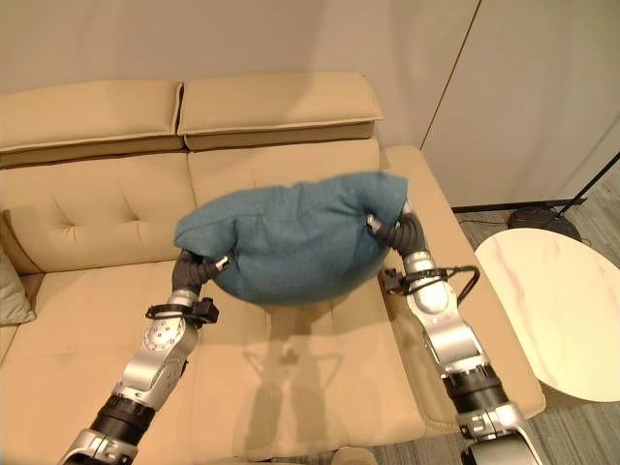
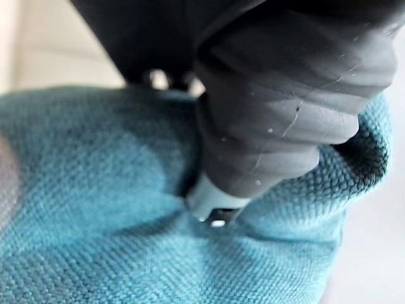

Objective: Pick up all the scattered cushions and arrange them neatly on the sofa.

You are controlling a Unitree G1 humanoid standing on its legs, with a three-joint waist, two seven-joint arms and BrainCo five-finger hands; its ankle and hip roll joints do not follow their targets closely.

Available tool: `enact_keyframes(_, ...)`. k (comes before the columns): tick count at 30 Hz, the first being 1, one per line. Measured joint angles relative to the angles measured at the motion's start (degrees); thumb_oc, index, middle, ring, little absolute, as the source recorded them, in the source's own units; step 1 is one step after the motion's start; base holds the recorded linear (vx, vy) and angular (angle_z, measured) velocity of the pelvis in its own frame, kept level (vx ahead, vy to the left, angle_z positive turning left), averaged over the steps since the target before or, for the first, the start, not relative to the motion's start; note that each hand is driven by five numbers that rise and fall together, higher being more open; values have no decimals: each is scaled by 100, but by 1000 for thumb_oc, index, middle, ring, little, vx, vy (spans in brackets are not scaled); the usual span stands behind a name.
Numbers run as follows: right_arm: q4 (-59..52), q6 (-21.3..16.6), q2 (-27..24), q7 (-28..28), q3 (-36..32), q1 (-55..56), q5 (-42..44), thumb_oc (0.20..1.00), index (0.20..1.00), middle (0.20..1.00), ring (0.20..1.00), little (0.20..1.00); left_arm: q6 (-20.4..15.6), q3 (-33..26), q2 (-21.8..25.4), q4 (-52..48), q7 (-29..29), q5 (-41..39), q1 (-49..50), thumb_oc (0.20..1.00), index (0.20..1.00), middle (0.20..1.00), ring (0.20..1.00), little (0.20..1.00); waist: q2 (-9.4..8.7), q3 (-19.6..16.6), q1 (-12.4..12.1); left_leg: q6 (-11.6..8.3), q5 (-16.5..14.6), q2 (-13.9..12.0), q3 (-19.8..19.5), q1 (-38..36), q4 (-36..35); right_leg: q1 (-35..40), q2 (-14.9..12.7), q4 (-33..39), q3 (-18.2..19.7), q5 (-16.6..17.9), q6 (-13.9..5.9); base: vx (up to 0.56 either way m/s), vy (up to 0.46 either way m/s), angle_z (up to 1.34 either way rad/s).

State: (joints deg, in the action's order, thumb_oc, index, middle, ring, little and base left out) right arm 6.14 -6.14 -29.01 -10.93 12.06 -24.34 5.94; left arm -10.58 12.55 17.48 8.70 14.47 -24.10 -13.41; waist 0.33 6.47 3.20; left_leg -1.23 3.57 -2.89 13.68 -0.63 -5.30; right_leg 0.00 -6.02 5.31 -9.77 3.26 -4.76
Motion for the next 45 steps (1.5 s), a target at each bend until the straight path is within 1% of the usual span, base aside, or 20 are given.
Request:
enact_keyframes(3, 291, 1, -244, -81, 165, -505, 2, 200, 200, 200, 200, 200, 0, 3, 73, 35, 127, 8, -371, 200, 200, 200, 200, 200, 9, -12, -41, -1, 0, -2, -6, 131, 0, -126, 1, -1, -4, 30, -25, -56, -1, 0)
enact_keyframes(4, 449, 1, -380, -98, 233, -751, 3, 200, 200, 200, 200, 200, -13, 32, 113, 169, 218, 15, -658, 200, 200, 200, 200, 200, 10, -11, -94, 15, 30, 2, -12, 210, 2, -200, 0, -2, -13, 102, 21, -108, -7, 1)
enact_keyframes(8, 817, 1, -507, -215, 456, -1235, -1, 200, 200, 200, 200, 200, -53, 112, 226, 574, 448, 55, -1231, 200, 200, 200, 200, 200, 9, -11, -127, 39, 131, 3, -40, 527, 5, -497, 3, -4, -44, 171, 14, -200, -26, 6)
enact_keyframes(9, 1063, 7, -596, -287, 621, -1504, -4, 200, 200, 200, 200, 200, -121, 250, 314, 873, 527, 64, -1545, 200, 200, 200, 200, 200, 13, -6, -128, 53, 178, 5, -82, 706, 4, -654, 1, -4, -56, 205, 16, -113, -24, 9)
enact_keyframes(11, 1418, 16, -600, -347, 746, -1803, -56, 200, 200, 200, 200, 200, -137, 391, 382, 1293, 660, 66, -1967, 200, 200, 200, 200, 200, 6, 7, -139, 54, 243, -6, -137, 933, 5, -868, 13, -4, -91, 249, 36, -105, -27, 11)
enact_keyframes(13, 1543, 17, -592, -360, 786, -1886, -56, 200, 200, 200, 200, 200, -135, 444, 381, 1467, 717, 69, -2135, 200, 200, 200, 200, 200, -2, 24, -154, 51, 265, -9, -155, 1014, 5, -939, 16, -4, -116, 254, 40, -60, -42, 5)
enact_keyframes(15, 1754, 12, -590, -471, 797, -2064, -52, 200, 200, 200, 200, 200, -136, 549, 496, 1525, 838, 116, -2414, 200, 200, 200, 200, 200, -22, 217, -211, 33, 289, -32, -181, 1168, 5, -1076, 37, -3, -191, 256, 40, -67, -58, 4)
enact_keyframes(18, 1972, 3, -599, -555, 808, -2283, -43, 200, 200, 200, 200, 200, -138, 596, 617, 1649, 848, 120, -2758, 200, 200, 200, 200, 200, -41, 390, -247, 7, 340, -70, -225, 1391, 5, -1265, 73, -4, -230, 272, 57, -26, -40, 8)
enact_keyframes(20, 2195, -11, -593, -566, 933, -2471, 5, 200, 200, 200, 200, 200, -150, 658, 696, 1767, 856, 122, -2905, 200, 200, 200, 200, 200, -65, 468, -266, -22, 362, -98, -269, 1514, 5, -1364, 102, -5, -276, 272, 57, -23, -35, 9)
enact_keyframes(24, 2328, -10, -592, -584, 969, -2689, 88, 200, 200, 200, 200, 200, -152, 718, 797, 1790, 882, 121, -3069, 200, 200, 200, 200, 200, -84, 787, -279, -47, 406, -126, -335, 1605, 6, -1411, 130, -5, -361, 267, 60, -17, -32, 10)
enact_keyframes(28, 2475, -7, -578, -589, 1040, -2888, 137, 200, 200, 200, 200, 200, -153, 718, 805, 1804, 941, 119, -3151, 200, 200, 200, 200, 200, -90, 921, -290, -47, 406, -119, -360, 1793, 6, -1590, 122, -7, -376, 266, 60, 1, -39, 4)
enact_keyframes(34, 2536, -34, -574, -683, 1103, -3040, 144, 200, 200, 200, 200, 200, -257, 720, 798, 1979, 940, 120, -3286, 200, 200, 200, 200, 200, -93, 956, -280, -47, 406, -111, -415, 1972, 7, -1747, 111, -7, -382, 266, 60, 6, -23, 2)
enact_keyframes(35, 2580, -38, -570, -685, 1113, -3085, 143, 407, 407, 407, 407, 407, -258, 720, 798, 1991, 945, 120, -3307, 520, 520, 520, 520, 520, -93, 957, -279, -47, 406, -111, -416, 1975, 7, -1753, 111, -7, -381, 266, 60, 23, -46, 0)
enact_keyframes(36, 2669, -49, -551, -690, 1120, -3134, 143, 598, 598, 598, 598, 598, -259, 726, 795, 2029, 946, 120, -3329, 859, 859, 859, 859, 859, -93, 957, -278, -46, 406, -110, -415, 1975, 7, -1755, 111, -7, -381, 266, 60, 16, -63, -2)
enact_keyframes(37, 2811, -46, -539, -735, 1119, -3194, 140, 1000, 1000, 1000, 1000, 1000, -263, 725, 802, 2174, 967, 131, -3407, 1000, 1000, 1000, 1000, 1000, -93, 957, -274, -47, 406, -112, -410, 1975, 7, -1760, 113, -7, -380, 264, 58, 27, -81, -2)
enact_keyframes(40, 2992, -49, -539, -831, 1116, -3246, 72, 1000, 1000, 1000, 1000, 1000, -264, 705, 833, 2489, 1046, 243, -3635, 1000, 1000, 1000, 1000, 1000, -94, 956, -257, -47, 406, -120, -409, 1991, 7, -1775, 123, -6, -379, 263, 57, 10, -40, -1)
enact_keyframes(41, 3237, -49, -543, -878, 1128, -3395, -20, 1000, 1000, 1000, 1000, 1000, -267, 759, 920, 2805, 1075, 408, -3911, 1000, 1000, 1000, 1000, 1000, -96, 951, -243, -46, 406, -123, -407, 2043, 7, -1831, 126, -6, -378, 263, 57, 9, -36, -3)
enact_keyframes(42, 3377, -50, -549, -931, 1128, -3540, -101, 1000, 1000, 1000, 1000, 1000, -259, 760, 1040, 2860, 1091, 549, -4060, 1000, 1000, 1000, 1000, 1000, -97, 949, -221, -47, 406, -126, -405, 2108, 7, -1903, 129, -6, -377, 264, 57, 17, -40, -6)
enact_keyframes(43, 3592, -50, -589, -1005, 1132, -3776, -233, 1000, 1000, 1000, 1000, 1000, -258, 771, 1292, 2924, 1093, 751, -4269, 1000, 1000, 1000, 1000, 1000, -97, 949, -179, -47, 406, -130, -396, 2218, 8, -2018, 134, -7, -368, 266, 59, 19, -26, -5)
enact_keyframes(45, 3621, -33, -685, -1107, 1122, -3887, -339, 1000, 1000, 1000, 1000, 1000, -259, 744, 1459, 2974, 1105, 793, -4404, 1000, 1000, 1000, 1000, 1000, -96, 947, -144, -46, 407, -130, -393, 2302, 9, -2104, 133, -8, -358, 271, 66, 11, -12, -2)
